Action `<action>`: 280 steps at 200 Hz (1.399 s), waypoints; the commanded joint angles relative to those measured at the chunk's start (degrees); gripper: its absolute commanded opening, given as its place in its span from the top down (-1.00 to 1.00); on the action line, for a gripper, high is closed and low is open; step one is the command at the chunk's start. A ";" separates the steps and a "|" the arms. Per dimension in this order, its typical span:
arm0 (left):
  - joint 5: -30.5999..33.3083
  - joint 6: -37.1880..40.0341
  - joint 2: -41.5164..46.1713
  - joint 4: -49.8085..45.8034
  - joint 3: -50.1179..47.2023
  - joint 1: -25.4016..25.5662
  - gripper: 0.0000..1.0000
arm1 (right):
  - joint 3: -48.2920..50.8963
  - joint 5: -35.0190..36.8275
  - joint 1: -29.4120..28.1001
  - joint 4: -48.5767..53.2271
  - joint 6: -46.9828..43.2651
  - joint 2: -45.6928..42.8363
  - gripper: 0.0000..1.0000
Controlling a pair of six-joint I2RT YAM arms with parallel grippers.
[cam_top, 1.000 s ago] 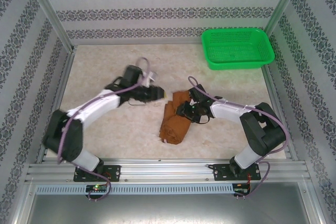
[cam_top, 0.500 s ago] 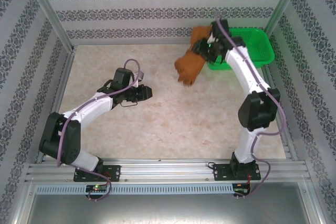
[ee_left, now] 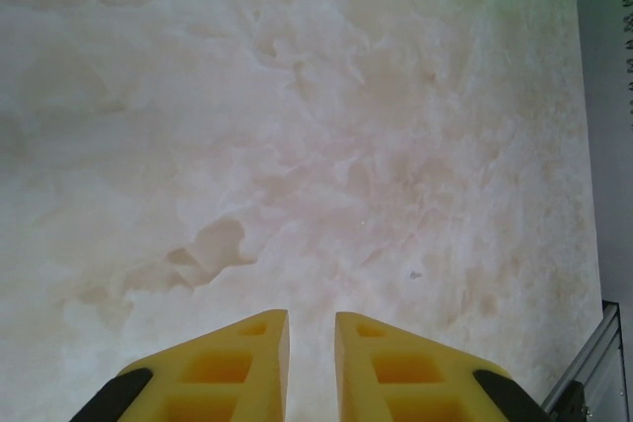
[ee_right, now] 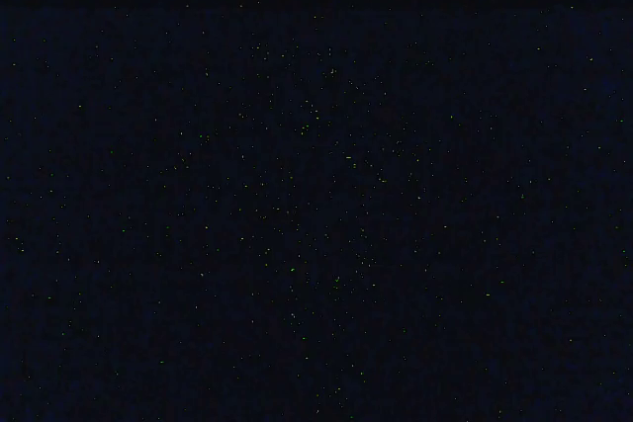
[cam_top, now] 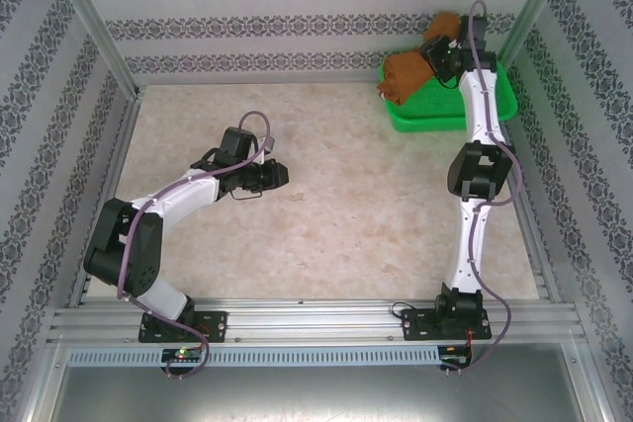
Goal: Roll up the long pants
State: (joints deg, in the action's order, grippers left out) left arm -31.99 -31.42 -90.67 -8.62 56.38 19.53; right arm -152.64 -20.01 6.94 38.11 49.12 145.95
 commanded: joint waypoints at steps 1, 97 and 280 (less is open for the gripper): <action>2.20 1.58 -0.74 -1.35 2.40 0.35 0.63 | -4.43 0.07 -0.31 -9.50 5.41 3.18 1.00; 6.64 2.09 -0.56 -2.78 -0.02 0.27 0.48 | 11.15 27.78 -3.60 -11.55 -5.94 0.85 -0.11; 61.47 25.47 26.52 4.69 -13.00 -1.43 0.11 | 87.77 63.04 -36.15 -24.59 -41.13 -59.44 -0.95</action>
State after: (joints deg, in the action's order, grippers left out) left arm 15.62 -15.57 -66.57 -6.90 46.92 19.42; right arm -74.81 48.80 -23.53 11.09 6.46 93.82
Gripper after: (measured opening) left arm 0.425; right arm 0.977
